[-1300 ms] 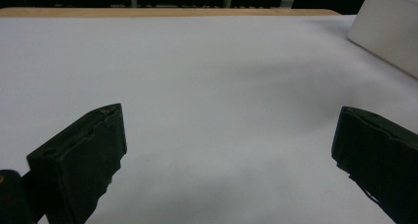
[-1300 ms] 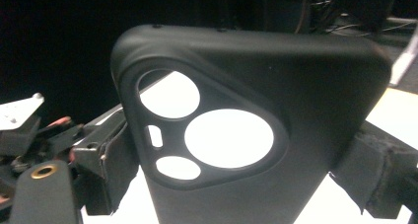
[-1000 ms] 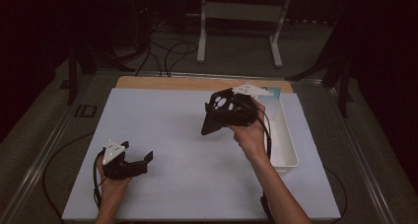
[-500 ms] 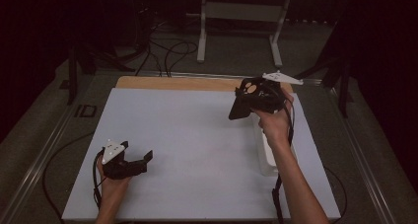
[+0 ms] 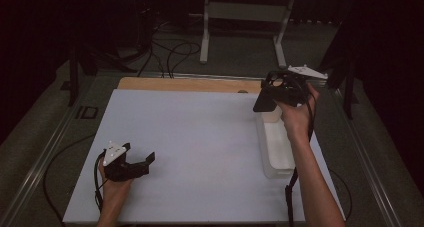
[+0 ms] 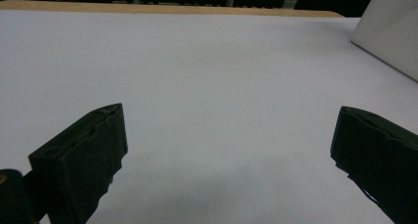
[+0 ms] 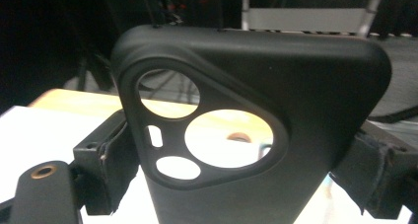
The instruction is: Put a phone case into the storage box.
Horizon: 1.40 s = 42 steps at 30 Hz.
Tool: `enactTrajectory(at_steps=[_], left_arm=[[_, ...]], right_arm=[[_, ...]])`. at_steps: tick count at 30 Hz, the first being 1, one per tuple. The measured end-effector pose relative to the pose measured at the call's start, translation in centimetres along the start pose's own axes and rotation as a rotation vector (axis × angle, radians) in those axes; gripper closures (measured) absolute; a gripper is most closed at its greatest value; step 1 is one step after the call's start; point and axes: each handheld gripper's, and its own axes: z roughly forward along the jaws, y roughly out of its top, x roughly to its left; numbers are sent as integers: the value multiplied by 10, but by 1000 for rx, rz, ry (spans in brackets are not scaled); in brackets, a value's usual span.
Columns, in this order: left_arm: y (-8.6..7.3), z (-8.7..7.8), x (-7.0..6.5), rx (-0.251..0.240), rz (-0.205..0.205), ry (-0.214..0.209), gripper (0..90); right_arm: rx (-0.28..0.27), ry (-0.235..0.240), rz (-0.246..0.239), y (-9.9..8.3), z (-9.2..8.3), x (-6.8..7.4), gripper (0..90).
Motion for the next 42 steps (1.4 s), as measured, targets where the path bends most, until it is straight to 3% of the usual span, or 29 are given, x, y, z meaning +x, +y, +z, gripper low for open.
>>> enactTrajectory(at_steps=[12, 32, 42], left_arm=[[0, 0, 0, -6, -15, -13, 11], [0, 0, -2, -4, -15, -23, 12], [0, 1, -3, -2, -13, -26, 11]], right_arm=[[46, -102, 2, -7, 15, -20, 128], [214, -160, 10, -40, 60, -30, 123], [237, -186, 5, -48, 73, -31, 120]])
